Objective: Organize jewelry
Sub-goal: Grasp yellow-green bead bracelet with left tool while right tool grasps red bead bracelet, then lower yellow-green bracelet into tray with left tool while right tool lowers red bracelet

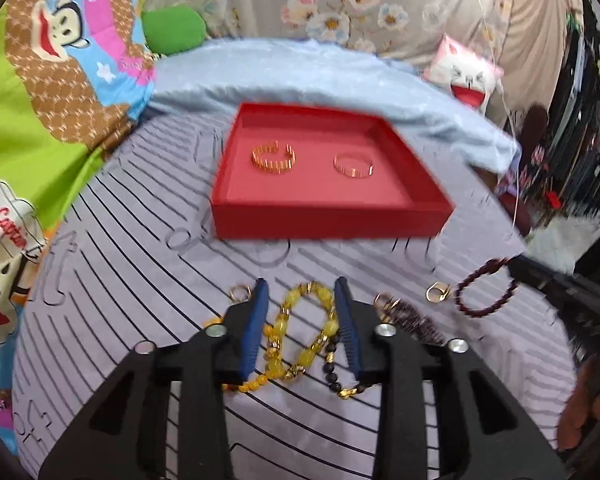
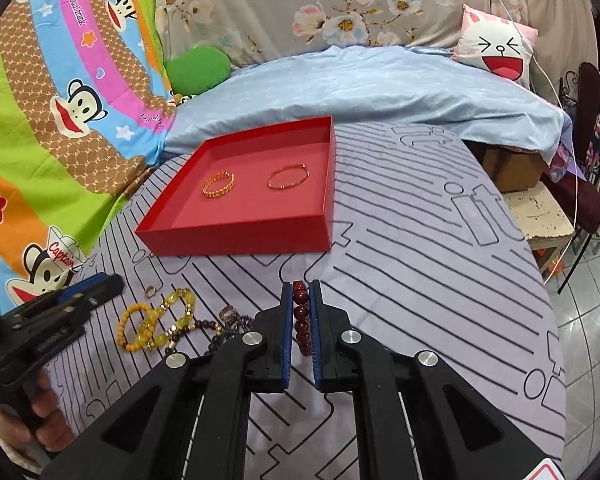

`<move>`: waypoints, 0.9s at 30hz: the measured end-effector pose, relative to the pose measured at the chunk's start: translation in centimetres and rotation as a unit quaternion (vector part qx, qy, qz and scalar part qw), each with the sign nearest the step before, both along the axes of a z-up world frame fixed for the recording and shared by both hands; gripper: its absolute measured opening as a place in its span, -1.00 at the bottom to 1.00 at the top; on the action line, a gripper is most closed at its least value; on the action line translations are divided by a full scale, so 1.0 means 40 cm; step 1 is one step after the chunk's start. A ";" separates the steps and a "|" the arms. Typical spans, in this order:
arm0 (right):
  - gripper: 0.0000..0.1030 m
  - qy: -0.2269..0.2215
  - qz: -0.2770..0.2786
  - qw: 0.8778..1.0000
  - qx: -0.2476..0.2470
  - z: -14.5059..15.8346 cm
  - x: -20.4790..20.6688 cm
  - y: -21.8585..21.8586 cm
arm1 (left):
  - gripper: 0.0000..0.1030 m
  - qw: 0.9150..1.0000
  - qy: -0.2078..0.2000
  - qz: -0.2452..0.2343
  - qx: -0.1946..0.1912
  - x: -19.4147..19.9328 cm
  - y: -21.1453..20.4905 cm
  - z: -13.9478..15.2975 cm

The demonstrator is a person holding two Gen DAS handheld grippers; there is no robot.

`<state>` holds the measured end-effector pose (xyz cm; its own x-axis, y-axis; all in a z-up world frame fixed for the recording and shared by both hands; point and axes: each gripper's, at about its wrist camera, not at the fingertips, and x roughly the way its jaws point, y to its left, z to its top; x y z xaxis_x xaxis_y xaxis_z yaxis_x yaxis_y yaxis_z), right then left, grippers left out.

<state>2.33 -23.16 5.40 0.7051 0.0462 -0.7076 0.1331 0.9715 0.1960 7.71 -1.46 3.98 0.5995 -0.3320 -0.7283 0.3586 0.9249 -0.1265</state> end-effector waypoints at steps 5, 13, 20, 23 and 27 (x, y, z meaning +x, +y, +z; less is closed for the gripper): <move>-0.85 0.007 0.007 1.000 0.007 -0.017 0.001 0.008 | -0.36 1.000 0.021 -0.003 0.022 0.032 -0.020 -0.079; -0.85 0.010 0.011 1.000 0.014 -0.022 0.020 0.014 | -0.48 0.999 0.034 -0.022 0.029 0.055 -0.040 -0.124; -0.85 0.014 0.010 1.000 0.020 -0.029 0.027 0.015 | -0.83 0.999 0.027 -0.025 0.029 0.052 -0.039 -0.128; -0.85 0.014 0.010 1.000 0.020 -0.028 0.026 0.015 | -0.83 0.999 0.030 -0.023 0.024 0.048 -0.036 -0.125; -0.85 0.010 0.010 1.000 0.017 -0.020 0.025 0.014 | -0.83 0.999 0.030 -0.018 0.004 0.040 -0.028 -0.096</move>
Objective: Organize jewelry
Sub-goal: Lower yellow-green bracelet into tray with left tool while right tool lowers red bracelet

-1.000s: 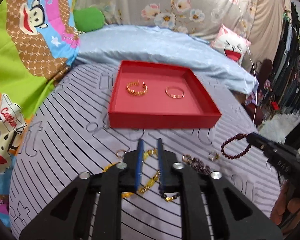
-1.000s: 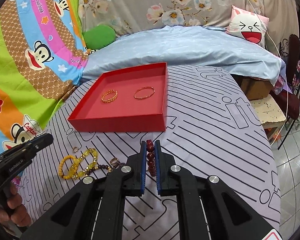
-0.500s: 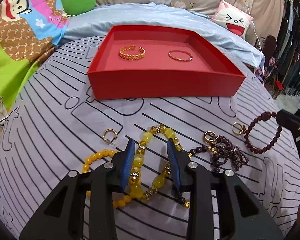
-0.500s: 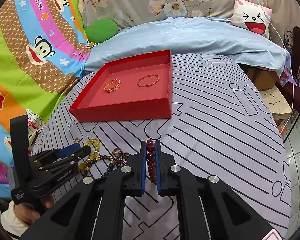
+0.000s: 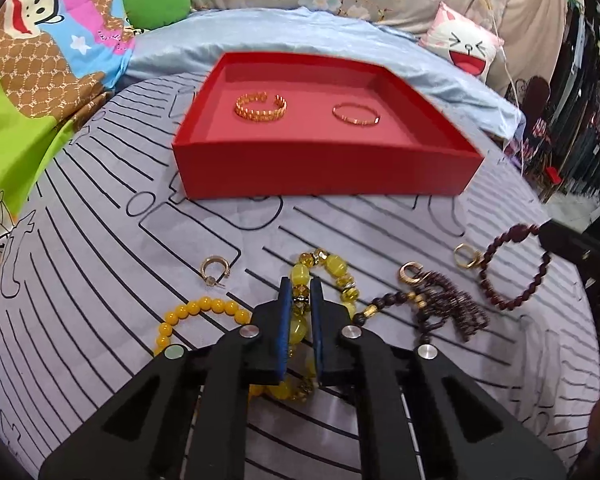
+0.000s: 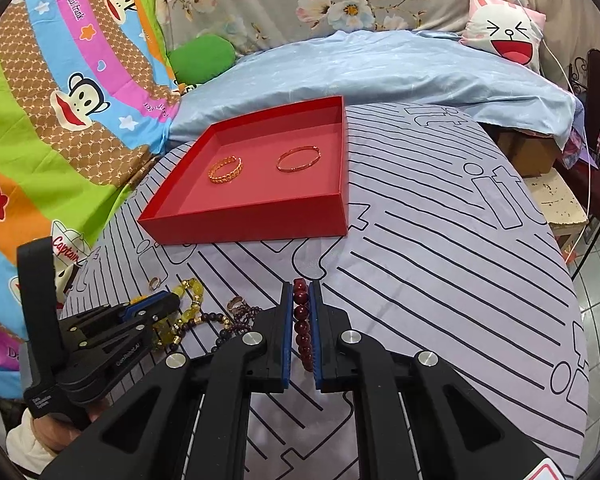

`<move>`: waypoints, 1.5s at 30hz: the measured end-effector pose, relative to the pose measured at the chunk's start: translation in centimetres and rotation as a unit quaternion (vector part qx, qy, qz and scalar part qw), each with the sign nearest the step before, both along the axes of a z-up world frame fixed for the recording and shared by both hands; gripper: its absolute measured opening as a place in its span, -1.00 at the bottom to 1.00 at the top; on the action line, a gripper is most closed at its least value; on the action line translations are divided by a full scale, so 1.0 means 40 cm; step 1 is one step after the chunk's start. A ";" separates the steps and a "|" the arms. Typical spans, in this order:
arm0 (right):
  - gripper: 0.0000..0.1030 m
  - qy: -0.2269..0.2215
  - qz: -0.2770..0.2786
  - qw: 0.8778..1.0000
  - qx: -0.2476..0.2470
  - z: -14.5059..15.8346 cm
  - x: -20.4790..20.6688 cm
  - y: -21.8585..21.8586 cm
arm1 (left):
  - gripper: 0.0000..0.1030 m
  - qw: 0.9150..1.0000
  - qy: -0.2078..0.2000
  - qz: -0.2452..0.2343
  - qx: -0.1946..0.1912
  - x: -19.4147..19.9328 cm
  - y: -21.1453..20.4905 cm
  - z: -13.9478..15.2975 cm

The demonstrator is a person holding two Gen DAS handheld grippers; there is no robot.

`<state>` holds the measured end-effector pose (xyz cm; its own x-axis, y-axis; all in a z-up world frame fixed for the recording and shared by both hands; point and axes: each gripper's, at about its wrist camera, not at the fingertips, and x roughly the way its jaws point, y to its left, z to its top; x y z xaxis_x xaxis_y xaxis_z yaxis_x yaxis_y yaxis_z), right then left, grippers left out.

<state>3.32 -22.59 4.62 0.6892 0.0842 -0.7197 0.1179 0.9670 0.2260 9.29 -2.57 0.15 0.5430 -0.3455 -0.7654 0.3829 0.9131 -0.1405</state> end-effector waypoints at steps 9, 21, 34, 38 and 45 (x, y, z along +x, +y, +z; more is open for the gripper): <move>-0.85 -0.029 0.012 1.000 -0.004 0.090 0.021 -0.009 | -0.83 0.998 -0.030 -0.025 -0.051 -0.005 -0.015 0.176; -0.85 -0.067 0.043 0.997 0.001 0.203 0.185 0.004 | -0.83 0.993 -0.075 -0.048 -0.082 0.126 -0.080 0.339; -0.85 -0.006 0.058 0.997 0.056 0.053 0.394 0.025 | -0.83 0.995 -0.004 -0.018 -0.097 0.339 -0.093 0.192; -0.85 0.022 0.049 0.997 0.051 -0.009 0.424 0.009 | -0.83 0.998 0.009 -0.004 -0.063 0.361 -0.081 0.116; -0.84 0.037 0.039 0.999 0.001 -0.052 0.439 0.014 | -0.82 1.000 0.001 0.018 0.003 0.367 -0.076 0.055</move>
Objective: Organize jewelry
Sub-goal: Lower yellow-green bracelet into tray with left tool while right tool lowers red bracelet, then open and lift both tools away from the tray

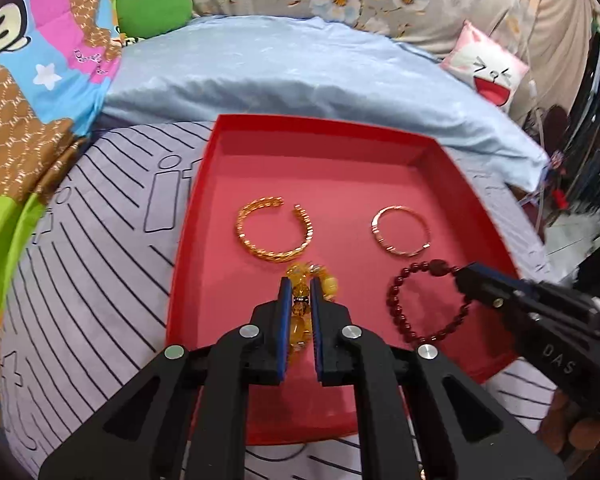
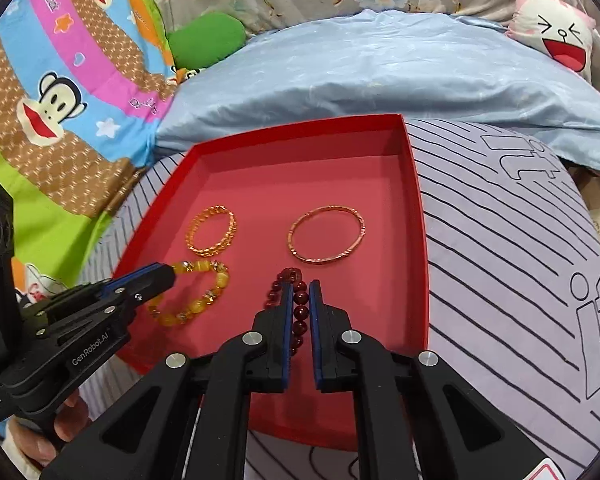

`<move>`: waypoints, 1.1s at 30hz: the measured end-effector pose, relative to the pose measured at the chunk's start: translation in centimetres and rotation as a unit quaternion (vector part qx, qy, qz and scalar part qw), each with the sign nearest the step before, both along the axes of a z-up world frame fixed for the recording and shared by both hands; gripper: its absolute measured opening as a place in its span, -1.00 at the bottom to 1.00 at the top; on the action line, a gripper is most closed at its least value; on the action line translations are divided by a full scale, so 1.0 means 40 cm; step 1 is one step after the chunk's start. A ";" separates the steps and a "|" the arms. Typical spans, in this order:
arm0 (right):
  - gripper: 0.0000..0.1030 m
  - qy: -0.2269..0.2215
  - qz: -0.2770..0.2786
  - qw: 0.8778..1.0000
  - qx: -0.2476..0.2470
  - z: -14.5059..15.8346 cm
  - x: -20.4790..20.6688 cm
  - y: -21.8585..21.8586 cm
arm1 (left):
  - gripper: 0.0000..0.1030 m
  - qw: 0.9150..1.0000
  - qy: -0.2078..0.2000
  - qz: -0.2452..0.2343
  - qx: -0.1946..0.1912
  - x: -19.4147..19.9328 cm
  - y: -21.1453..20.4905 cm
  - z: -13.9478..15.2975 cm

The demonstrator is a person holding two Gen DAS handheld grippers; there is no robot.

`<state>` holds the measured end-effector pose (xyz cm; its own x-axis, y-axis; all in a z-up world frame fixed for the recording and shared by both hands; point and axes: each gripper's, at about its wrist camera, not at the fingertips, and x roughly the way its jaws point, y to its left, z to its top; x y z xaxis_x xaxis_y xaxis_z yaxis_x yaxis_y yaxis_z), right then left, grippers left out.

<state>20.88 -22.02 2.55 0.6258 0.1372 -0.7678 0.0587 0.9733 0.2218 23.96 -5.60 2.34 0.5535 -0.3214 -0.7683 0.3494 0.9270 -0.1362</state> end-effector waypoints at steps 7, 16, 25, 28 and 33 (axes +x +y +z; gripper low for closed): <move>-0.27 -0.026 -0.007 0.999 -0.036 0.008 -0.022 0.019 | -0.43 0.999 -0.025 0.019 0.023 -0.006 -0.004 0.001; -0.18 -0.055 0.000 0.998 -0.039 0.065 -0.089 0.028 | -0.30 0.998 -0.056 0.030 0.017 -0.062 0.023 0.054; -0.18 -0.061 0.006 0.998 -0.032 0.085 -0.193 0.054 | -0.30 0.997 -0.062 0.038 0.008 -0.162 0.052 0.080; -0.18 -0.062 0.008 0.997 -0.034 0.088 -0.229 0.067 | -0.30 0.997 -0.065 0.039 0.008 -0.199 0.060 0.086; -0.18 -0.060 0.011 0.998 -0.028 0.085 -0.286 0.079 | -0.30 0.997 -0.067 0.046 0.009 -0.265 0.080 0.086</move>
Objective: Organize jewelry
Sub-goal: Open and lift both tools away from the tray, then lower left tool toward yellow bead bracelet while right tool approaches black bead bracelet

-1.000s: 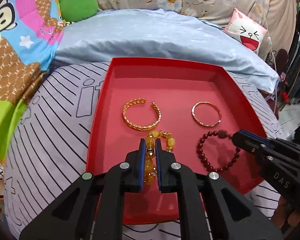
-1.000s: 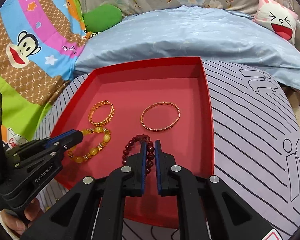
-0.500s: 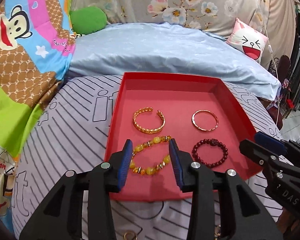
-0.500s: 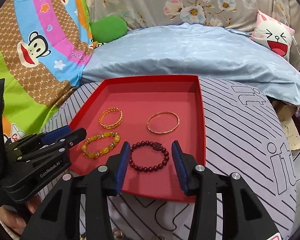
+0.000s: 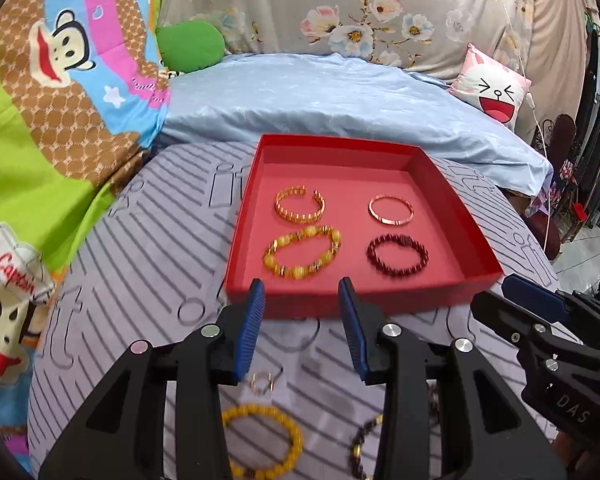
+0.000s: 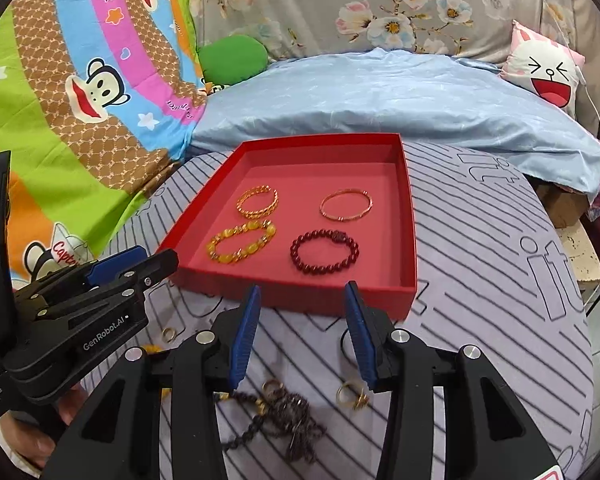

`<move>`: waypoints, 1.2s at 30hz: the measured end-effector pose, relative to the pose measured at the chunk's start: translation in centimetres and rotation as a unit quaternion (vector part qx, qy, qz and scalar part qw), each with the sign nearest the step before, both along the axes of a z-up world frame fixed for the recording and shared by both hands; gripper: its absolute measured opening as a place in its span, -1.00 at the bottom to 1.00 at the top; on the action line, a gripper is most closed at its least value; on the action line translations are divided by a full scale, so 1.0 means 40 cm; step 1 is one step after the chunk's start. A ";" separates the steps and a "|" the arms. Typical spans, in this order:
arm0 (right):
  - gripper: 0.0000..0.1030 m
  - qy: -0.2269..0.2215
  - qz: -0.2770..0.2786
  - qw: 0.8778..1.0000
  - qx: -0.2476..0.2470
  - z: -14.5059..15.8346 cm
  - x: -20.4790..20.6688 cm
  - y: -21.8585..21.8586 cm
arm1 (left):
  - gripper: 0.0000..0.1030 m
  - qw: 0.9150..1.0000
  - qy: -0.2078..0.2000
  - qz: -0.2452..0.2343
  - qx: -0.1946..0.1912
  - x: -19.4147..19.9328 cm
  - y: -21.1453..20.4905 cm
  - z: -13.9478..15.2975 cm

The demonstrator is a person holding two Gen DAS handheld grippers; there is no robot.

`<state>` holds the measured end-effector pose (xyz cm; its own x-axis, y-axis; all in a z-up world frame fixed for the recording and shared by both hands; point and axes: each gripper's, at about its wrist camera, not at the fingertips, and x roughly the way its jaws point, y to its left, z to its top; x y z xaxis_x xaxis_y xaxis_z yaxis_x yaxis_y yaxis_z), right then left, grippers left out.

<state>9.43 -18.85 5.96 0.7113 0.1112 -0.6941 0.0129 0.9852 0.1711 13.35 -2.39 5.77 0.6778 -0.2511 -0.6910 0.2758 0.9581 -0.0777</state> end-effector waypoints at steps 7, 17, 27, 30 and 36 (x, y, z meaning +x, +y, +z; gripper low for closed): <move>-0.18 0.010 -0.006 1.000 -0.010 -0.030 -0.076 0.018 | -0.30 0.999 0.017 0.026 -0.010 -0.069 0.038 -0.038; -0.18 0.043 -0.012 0.999 0.000 -0.101 -0.163 0.019 | -0.30 0.999 0.033 0.031 -0.009 -0.178 0.065 -0.103; -0.18 0.056 -0.004 0.998 0.024 -0.129 -0.209 0.046 | -0.29 0.999 0.026 0.031 -0.011 -0.251 0.107 -0.121; -0.18 0.056 0.005 0.998 0.028 -0.130 -0.214 0.067 | -0.29 0.999 0.026 0.037 -0.016 -0.256 0.127 -0.122; -0.19 0.063 0.019 0.997 0.037 -0.140 -0.201 0.101 | -0.30 0.998 0.034 0.052 -0.022 -0.253 0.159 -0.138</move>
